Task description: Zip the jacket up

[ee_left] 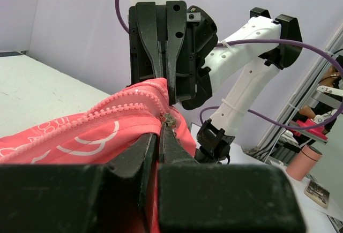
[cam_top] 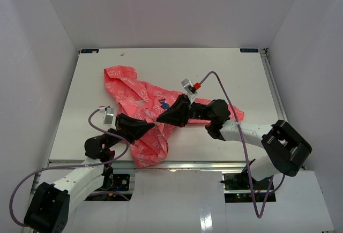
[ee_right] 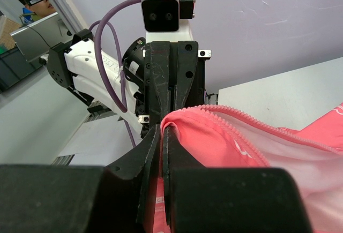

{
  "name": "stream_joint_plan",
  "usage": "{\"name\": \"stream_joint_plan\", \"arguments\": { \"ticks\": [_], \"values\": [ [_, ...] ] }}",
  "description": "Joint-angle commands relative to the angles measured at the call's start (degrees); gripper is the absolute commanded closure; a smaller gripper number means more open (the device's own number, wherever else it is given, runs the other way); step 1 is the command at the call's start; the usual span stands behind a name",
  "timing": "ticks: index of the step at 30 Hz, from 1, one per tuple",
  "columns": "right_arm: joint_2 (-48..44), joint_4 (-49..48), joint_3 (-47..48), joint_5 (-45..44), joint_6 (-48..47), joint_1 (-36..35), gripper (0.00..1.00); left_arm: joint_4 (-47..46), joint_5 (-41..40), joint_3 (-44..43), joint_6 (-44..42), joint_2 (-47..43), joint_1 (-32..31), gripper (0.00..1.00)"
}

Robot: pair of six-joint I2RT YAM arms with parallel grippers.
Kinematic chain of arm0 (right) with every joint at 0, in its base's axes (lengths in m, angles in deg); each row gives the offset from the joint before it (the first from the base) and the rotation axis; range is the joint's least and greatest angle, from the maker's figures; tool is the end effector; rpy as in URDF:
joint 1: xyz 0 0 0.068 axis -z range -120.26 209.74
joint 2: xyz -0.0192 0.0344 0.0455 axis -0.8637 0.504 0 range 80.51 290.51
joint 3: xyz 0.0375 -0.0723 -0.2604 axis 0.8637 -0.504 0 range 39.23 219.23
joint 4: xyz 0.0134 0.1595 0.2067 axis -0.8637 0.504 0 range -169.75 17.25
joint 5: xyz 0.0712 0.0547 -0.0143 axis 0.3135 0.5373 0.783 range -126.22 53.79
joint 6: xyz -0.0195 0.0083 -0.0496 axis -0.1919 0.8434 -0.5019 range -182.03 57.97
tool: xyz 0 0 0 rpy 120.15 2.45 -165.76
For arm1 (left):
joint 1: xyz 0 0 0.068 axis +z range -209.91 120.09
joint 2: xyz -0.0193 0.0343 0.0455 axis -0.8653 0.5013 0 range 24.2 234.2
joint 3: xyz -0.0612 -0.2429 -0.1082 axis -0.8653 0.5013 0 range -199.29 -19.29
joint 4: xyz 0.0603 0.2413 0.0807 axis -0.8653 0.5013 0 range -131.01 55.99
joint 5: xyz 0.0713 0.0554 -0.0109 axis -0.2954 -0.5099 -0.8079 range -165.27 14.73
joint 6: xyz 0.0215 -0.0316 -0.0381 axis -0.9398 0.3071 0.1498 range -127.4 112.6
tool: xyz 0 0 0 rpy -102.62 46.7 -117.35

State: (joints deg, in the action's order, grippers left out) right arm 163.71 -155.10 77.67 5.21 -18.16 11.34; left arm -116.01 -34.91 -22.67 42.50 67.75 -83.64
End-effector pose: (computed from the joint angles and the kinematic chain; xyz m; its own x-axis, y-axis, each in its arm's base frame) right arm 0.1761 0.2337 0.2971 -0.4069 0.3243 -0.8540 -0.9111 -0.2119 0.3537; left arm 0.1167 -0.0765 0.2409 -0.2701 -0.5179 -0.8117 0.9109 0.1358 -0.3898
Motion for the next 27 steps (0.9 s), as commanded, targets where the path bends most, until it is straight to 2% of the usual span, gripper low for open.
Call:
{"name": "stream_joint_plan", "arguments": {
  "ticks": [1, 10, 18, 23, 27],
  "values": [
    [-0.1, -32.9, 0.5, -2.1, -1.0, -0.1, 0.92, -28.4, 3.5, -0.4, 1.0, -1.3, -1.0, 1.00],
    [1.4, -32.7, 1.4, -0.9, 1.4, 0.1, 0.90, -28.7, 3.3, -0.2, 0.6, -0.3, -1.0, 1.00],
    [3.2, -32.6, 2.6, 0.7, 4.4, 0.6, 0.78, -25.7, 3.4, -0.6, -0.6, -1.6, -1.0, 1.00],
    [3.6, -32.6, 2.7, 1.3, 5.2, 0.8, 0.78, -23.9, 3.5, -0.7, -1.5, -2.2, -1.0, 1.00],
    [3.2, -32.6, 2.6, 1.5, 5.4, 0.9, 0.85, -23.7, 3.3, -0.8, -1.7, -1.9, -1.0, 1.00]
  ]
}}
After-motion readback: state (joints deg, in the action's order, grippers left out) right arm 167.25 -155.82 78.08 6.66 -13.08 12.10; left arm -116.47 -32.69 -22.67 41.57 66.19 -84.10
